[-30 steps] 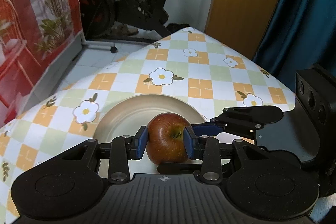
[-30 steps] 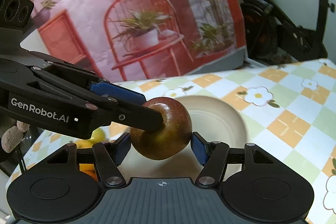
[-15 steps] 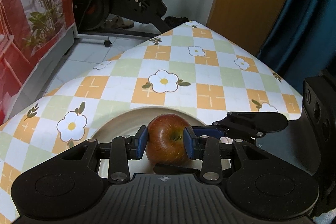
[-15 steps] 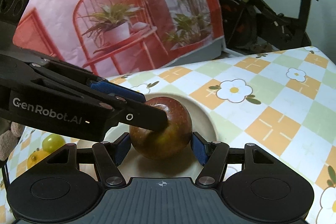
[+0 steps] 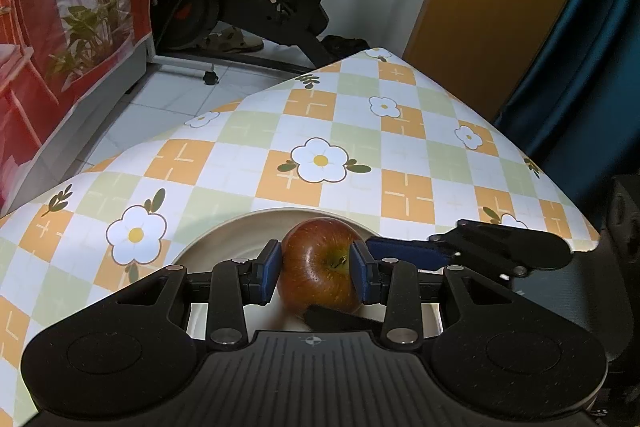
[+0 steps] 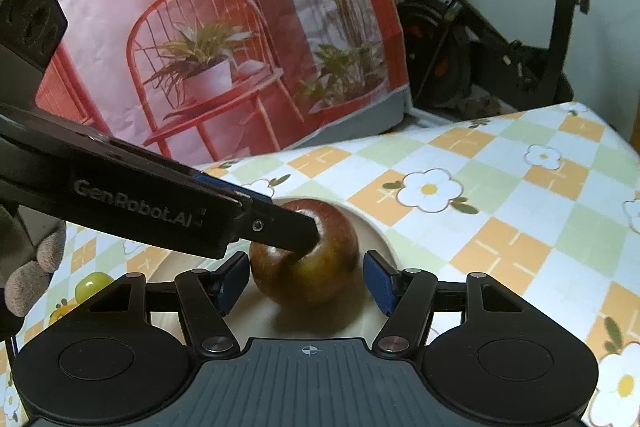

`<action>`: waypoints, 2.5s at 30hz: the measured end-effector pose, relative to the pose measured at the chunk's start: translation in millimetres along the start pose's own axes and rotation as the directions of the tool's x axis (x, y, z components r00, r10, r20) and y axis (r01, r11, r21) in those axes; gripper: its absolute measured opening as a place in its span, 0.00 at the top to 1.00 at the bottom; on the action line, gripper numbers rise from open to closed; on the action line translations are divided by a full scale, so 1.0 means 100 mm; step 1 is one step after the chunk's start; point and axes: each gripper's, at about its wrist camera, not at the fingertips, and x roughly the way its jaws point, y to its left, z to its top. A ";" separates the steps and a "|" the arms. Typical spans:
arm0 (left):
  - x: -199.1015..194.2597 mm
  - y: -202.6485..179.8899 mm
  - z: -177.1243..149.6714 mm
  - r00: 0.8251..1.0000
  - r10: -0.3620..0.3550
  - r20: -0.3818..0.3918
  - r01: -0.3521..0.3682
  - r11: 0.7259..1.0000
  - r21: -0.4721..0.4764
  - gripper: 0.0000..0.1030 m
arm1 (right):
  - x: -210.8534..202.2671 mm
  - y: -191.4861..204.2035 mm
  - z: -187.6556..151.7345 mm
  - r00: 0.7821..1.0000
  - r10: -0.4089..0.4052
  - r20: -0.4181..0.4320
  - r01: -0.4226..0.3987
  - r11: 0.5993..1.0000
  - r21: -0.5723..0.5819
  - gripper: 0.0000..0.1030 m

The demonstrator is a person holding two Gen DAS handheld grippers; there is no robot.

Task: Organize fruits
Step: 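Lower the apple onto the plate and open the left tool, then move the left tool to the yellow lemon beside the pile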

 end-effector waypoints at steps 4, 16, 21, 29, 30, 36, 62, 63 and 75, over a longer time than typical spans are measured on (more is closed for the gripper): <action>0.00 0.00 -0.02 1.000 0.007 0.007 -0.006 1.000 -0.027 0.60 | -0.07 -0.03 -0.05 1.000 -0.012 0.001 0.012 1.000 0.016 0.42; -0.36 -0.10 -0.14 0.996 0.026 0.090 -0.016 0.994 -0.105 0.61 | -0.47 0.01 -0.25 0.999 -0.038 0.025 0.038 0.999 0.005 0.43; -0.66 -0.21 -0.29 0.987 0.062 0.146 -0.048 0.994 -0.100 0.61 | -0.68 0.05 -0.38 0.998 -0.029 0.060 0.028 0.999 0.020 0.43; -1.04 -0.34 -0.60 0.969 0.152 0.197 -0.135 0.986 -0.097 0.61 | -1.00 0.30 -0.60 0.993 0.028 0.112 -0.028 1.000 -0.006 0.43; -1.08 -0.35 -0.66 0.966 0.168 0.197 -0.152 0.984 -0.096 0.61 | -1.03 0.34 -0.61 0.993 0.034 0.117 -0.033 0.999 -0.013 0.43; -1.29 -0.35 -0.93 0.952 0.234 0.197 -0.209 0.967 -0.143 0.61 | -1.16 0.57 -0.70 0.989 0.082 0.123 -0.076 0.996 -0.050 0.43; -1.48 -0.64 -1.89 0.921 0.319 0.223 -0.232 0.909 -0.345 0.61 | -1.46 0.73 -1.01 0.999 0.036 0.019 -0.031 0.979 -0.201 0.42; -1.47 -0.65 -1.89 0.922 0.319 0.220 -0.232 0.909 -0.346 0.61 | -1.47 0.73 -1.03 1.000 0.028 0.013 -0.025 0.978 -0.206 0.42; -1.37 -0.67 -1.93 0.938 0.277 0.210 -0.197 0.922 -0.334 0.63 | -1.47 0.75 -1.21 0.995 0.030 -0.094 -0.056 0.955 -0.291 0.40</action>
